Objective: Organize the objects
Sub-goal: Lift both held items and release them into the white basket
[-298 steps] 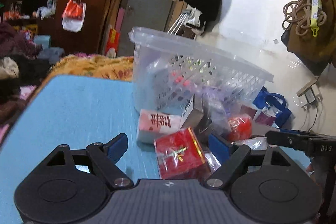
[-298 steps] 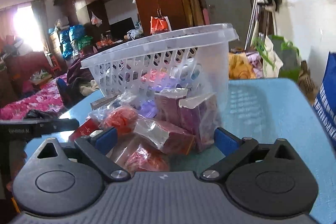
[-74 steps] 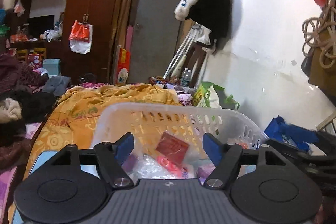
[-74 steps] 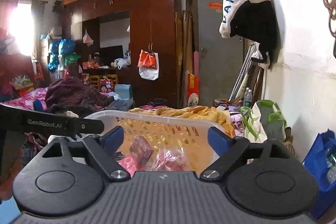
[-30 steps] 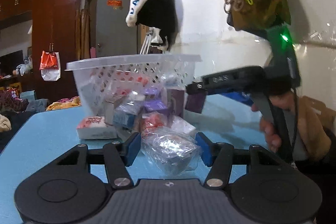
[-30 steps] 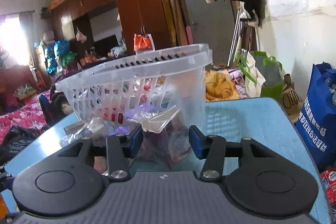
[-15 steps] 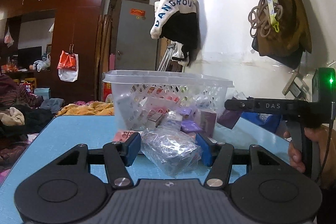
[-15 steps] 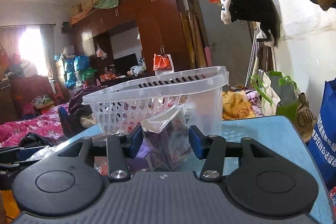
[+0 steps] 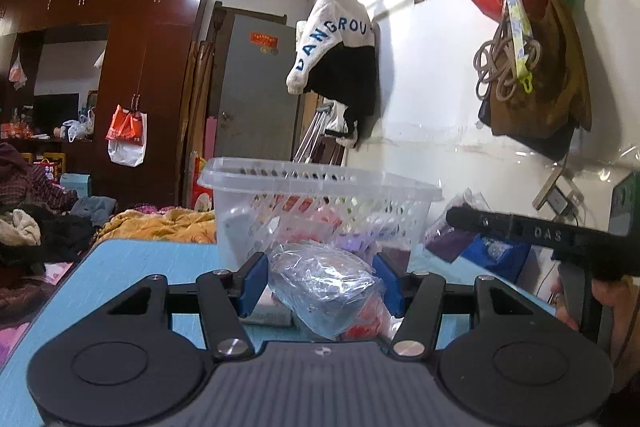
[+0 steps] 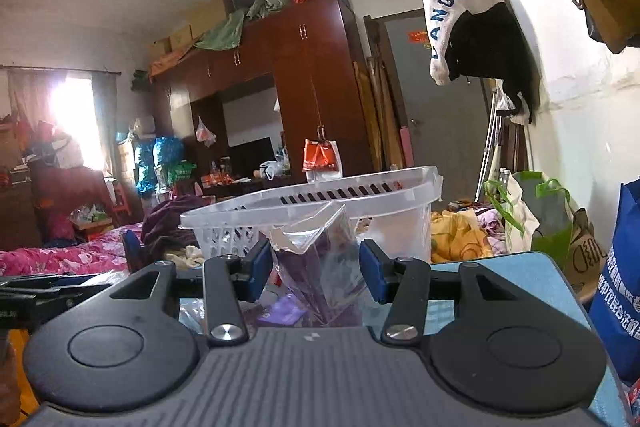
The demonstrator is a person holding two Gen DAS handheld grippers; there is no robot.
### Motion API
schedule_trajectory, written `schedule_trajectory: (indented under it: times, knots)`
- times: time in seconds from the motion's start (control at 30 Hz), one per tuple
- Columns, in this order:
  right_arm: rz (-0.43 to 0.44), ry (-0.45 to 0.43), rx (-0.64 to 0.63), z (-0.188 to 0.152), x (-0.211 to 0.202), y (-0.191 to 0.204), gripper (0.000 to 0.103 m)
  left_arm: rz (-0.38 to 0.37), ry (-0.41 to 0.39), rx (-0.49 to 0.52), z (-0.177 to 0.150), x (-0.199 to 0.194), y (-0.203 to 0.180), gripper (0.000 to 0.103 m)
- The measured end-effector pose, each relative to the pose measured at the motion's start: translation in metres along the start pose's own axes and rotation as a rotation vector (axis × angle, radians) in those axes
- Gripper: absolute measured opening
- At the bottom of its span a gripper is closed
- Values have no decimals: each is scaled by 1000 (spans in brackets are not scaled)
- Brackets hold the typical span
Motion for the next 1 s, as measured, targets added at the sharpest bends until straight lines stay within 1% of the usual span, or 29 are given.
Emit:
schedule_trajectory:
  times: [0.17, 0.33, 0.47, 0.57, 0.63, 0.7, 0.77, 0.83, 0.9, 0.93, 0.97, 1.0]
  knots:
    - [24, -21, -2, 10, -10, 5, 52, -6, -40, -13, 18, 2, 3, 61]
    - [35, -43, -4, 20, -18, 8, 52, -8, -33, -49, 31, 8, 11, 61]
    - [37, -52, -17, 29, -17, 13, 52, 2, -50, -44, 37, 9, 12, 61]
    - [43, -58, -33, 41, -10, 18, 52, -14, -68, -45, 51, 14, 13, 61]
    - [40, -49, -50, 56, 2, 23, 52, -29, -77, -42, 68, 23, 13, 61]
    - [10, -32, -78, 74, 24, 29, 52, -23, -74, -41, 88, 40, 14, 61]
    - [-16, 20, -94, 90, 53, 31, 52, -18, -43, -67, 108, 63, 20, 61]
    - [-48, 66, -108, 99, 82, 31, 52, -11, 11, -83, 123, 93, 26, 61]
    - [-82, 114, -122, 101, 108, 27, 52, 11, 73, -105, 128, 119, 33, 61]
    - [-97, 130, -125, 99, 114, 26, 52, 9, 101, -117, 127, 129, 37, 61]
    - [-120, 145, -124, 97, 120, 24, 53, 7, 112, -134, 125, 138, 41, 61]
    - [-136, 156, -122, 94, 125, 22, 54, 13, 121, -153, 123, 146, 44, 64]
Point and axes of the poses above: each gripper's, at about its wrist camera, not at the fingertips, and x roughly the way its jaws point, y to its left, z to its top, the point moved 1 cm from there along x, roughly the way its jaws point, and after that the axes turned 2 degrees about -z, right-handed, at the moved point
